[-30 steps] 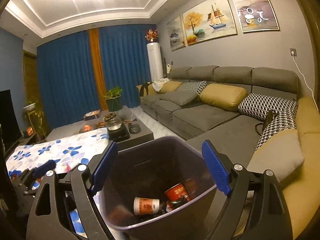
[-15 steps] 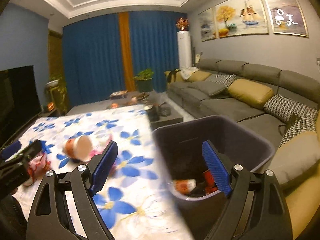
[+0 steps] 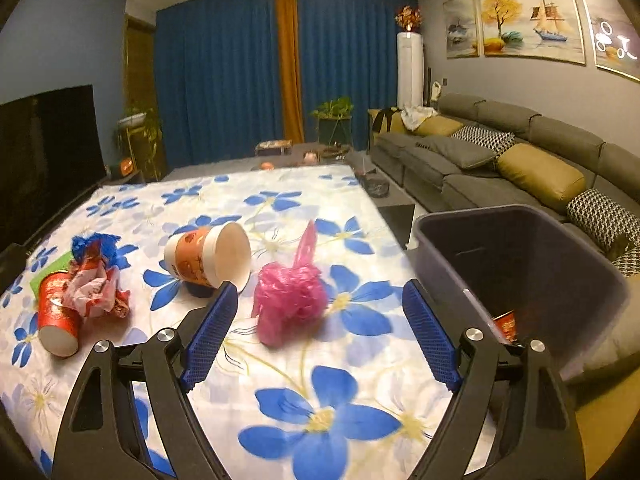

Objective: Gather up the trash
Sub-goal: 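Move both open tools back to the trash on the table, then grasp the pink plastic bag with the right tool, then grasp the white-orange cup by its rim with the left tool while the right lifts the pink bag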

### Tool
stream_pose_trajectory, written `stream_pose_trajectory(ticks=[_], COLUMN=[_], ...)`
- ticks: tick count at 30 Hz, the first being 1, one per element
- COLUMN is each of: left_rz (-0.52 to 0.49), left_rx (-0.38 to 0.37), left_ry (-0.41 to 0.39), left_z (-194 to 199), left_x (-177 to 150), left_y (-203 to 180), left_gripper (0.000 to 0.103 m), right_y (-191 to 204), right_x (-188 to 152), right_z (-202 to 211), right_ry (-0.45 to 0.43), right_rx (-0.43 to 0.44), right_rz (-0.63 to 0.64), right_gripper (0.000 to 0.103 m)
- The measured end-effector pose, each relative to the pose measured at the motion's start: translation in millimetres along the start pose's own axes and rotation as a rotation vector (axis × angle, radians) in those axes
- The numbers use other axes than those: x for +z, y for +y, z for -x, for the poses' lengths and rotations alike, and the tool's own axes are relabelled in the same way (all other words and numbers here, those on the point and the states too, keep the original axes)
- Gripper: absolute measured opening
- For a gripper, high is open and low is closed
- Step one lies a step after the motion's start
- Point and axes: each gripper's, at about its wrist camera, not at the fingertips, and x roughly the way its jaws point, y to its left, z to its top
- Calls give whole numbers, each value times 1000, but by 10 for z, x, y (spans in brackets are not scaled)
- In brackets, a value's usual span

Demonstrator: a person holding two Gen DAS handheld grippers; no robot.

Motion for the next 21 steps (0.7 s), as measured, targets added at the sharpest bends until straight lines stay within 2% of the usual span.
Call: stream_pose_trajectory(ticks=[10, 15, 18, 19, 21], left_rz=[4, -10, -10, -9, -9], left_rx=[-29, -37, -43, -46, -52], left_ry=[8, 23, 32, 35, 41], left_z=[-276, -390, -422, -429, -439], left_x=[61, 30, 27, 28, 27], left_y=[-75, -131, -156, -163, -182], left_gripper=[92, 92, 92, 92, 92], right_y=[39, 25, 34, 34, 20], right_x=[76, 79, 62, 62, 58], right_z=[-577, -767, -817, -818, -803], right_ry=[113, 186, 210, 212, 208], right_rx=[-29, -17, 1, 6, 15], right_rz=[0, -4, -3, -3, -7], right_gripper=[74, 63, 51, 45, 41])
